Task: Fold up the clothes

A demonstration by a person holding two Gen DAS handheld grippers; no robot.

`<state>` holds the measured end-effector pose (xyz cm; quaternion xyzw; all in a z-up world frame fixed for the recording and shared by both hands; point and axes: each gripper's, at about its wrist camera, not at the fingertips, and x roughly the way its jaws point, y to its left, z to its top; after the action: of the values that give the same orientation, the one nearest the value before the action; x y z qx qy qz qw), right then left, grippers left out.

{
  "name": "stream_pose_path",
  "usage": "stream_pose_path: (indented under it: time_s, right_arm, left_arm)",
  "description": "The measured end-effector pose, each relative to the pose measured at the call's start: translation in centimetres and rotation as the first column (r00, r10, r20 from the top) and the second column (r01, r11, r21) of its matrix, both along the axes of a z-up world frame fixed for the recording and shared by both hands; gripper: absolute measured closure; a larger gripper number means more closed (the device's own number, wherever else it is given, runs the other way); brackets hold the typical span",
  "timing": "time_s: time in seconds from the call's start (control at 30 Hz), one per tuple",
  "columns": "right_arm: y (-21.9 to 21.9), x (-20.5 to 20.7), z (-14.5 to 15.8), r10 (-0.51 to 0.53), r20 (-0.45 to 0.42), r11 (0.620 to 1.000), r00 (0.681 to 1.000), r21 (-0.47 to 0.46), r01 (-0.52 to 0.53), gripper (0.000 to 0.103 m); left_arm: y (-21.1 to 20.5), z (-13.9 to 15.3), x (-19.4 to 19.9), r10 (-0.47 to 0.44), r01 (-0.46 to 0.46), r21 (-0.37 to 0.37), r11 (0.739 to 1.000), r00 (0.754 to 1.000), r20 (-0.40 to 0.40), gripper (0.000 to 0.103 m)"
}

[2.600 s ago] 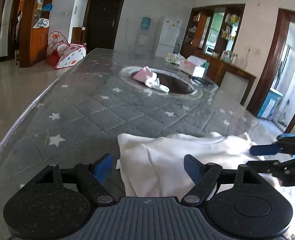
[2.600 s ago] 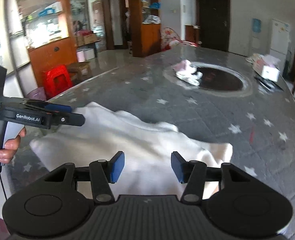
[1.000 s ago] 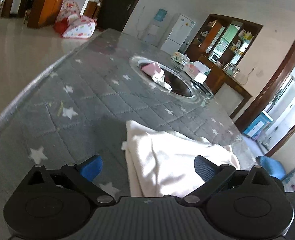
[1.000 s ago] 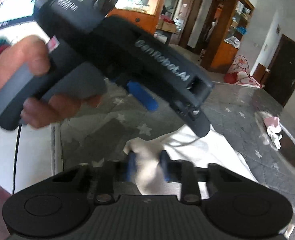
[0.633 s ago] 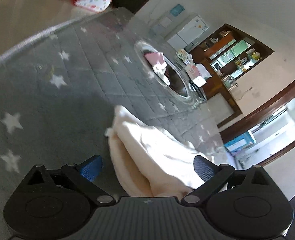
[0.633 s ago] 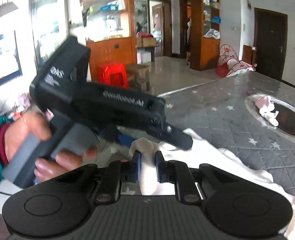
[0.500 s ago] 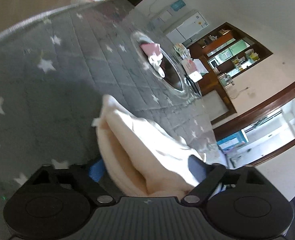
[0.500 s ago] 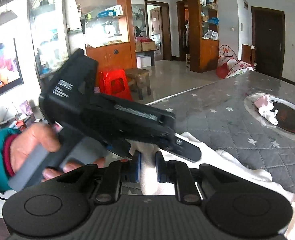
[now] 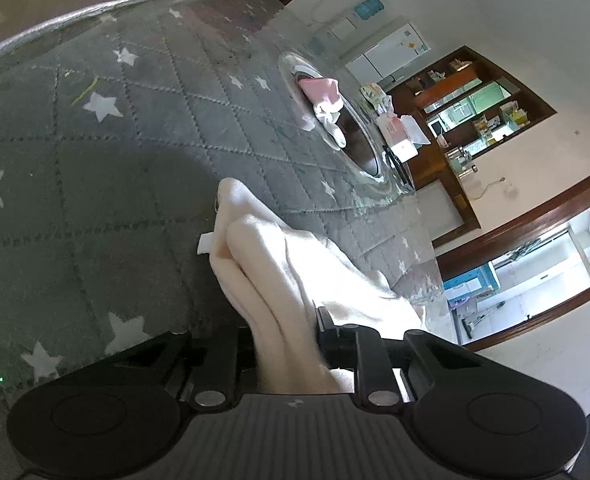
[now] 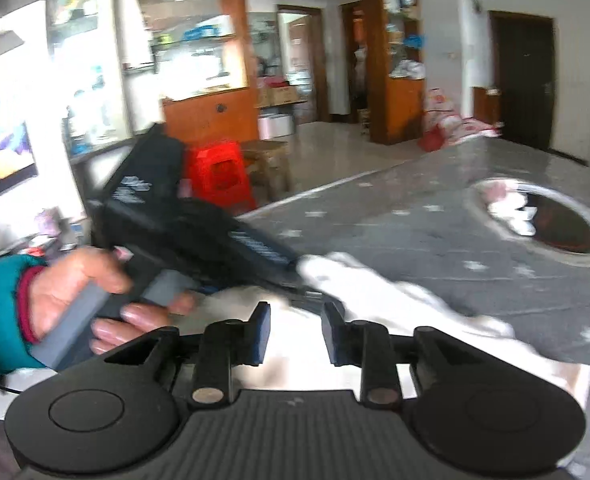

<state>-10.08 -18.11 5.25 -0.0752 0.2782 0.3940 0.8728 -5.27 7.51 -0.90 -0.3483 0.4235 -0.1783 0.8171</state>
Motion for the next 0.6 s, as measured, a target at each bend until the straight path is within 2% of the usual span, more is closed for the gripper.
stream_pose_path:
  time_s: [0.17,0.37,0.47,0.6]
  right_arm:
    - [-4.8,1.7,-0.3,-0.18,-0.007,0.984,0.984,-0.019,0.18,0.063]
    - [-10.4,4.0,-2.8,-0.397,-0.081,0.918,0.914,-0.039,0.395,0.058]
    - [-12.1,4.5,-4.0,-0.441,-0.129,0.897,0.888,-0.027,0.441,0.047]
    - [-13.5,4.7,-5.0,-0.467,-0.176,0.879,0.866,0.009,0.476,0.043]
  left_arm:
    - [-0.1,0.2,-0.2,-0.003,0.003,0.012,1.0,1.0,0.003,0.082]
    - [-0.2,0.2,-0.2,-0.003,0.003,0.018,1.0,1.0,0.006,0.082]
    - [-0.2,0.2,-0.1,-0.003,0.003,0.018,1.0,1.0,0.0,0.081]
    - [-0.2,0.2,-0.1,-0.006,0.006,0.019,1.0,1.0,0.0,0.08]
